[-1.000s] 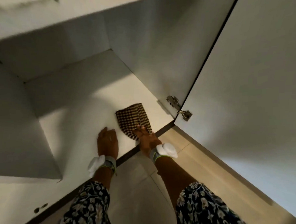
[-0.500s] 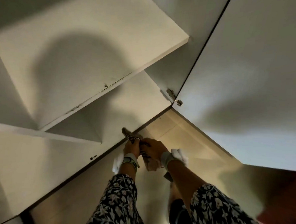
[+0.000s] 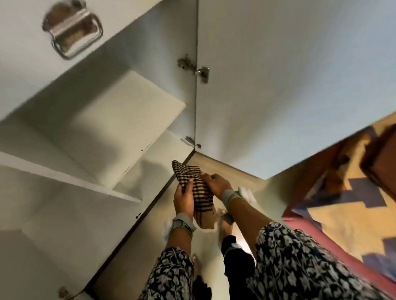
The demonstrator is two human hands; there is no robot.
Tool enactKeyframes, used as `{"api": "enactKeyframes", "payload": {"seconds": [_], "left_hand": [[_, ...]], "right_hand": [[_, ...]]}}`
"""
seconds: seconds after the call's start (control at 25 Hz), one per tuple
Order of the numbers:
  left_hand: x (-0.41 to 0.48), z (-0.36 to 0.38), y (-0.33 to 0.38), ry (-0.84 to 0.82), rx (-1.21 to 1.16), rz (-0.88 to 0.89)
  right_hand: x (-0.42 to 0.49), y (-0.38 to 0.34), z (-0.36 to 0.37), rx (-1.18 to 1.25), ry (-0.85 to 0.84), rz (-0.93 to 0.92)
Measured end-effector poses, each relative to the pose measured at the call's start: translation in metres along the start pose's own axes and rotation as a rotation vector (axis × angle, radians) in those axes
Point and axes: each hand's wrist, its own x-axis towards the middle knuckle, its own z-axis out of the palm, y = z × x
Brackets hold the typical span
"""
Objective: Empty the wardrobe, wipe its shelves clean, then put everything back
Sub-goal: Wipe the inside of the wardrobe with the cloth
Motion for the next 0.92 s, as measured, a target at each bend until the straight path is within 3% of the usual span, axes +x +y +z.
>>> {"api": "enactKeyframes", "payload": {"seconds": [0.2, 0.4, 0.64, 0.72, 0.8, 0.92], "left_hand": [[-0.100, 0.021, 0.042, -0.261, -0.075, 0.077], [-0.171, 0.091, 0.023, -0.462, 0.138, 0.167], [-0.260, 0.213, -0.050, -0.599, 0.373, 0.194], [-0.312, 0.289, -0.102, -0.718, 0.468, 0.188], [-0.325, 0.314, -0.118, -0.744, 0.502, 0.188], [-0.384, 0.395, -0.176, -0.858, 0.646, 0.145]], "right_hand": [[-0.088, 0.032, -0.050, 0.329, 0.081, -0.036], [-0.158, 0.109, -0.117, 0.839, 0.251, -0.118], [-0.231, 0.252, -0.209, 0.983, 0.375, -0.057], [-0.275, 0.340, -0.259, 1.049, 0.486, -0.039], [-0.291, 0.364, -0.276, 1.017, 0.525, -0.034], [-0.337, 0.459, -0.319, 1.084, 0.717, 0.000]]}}
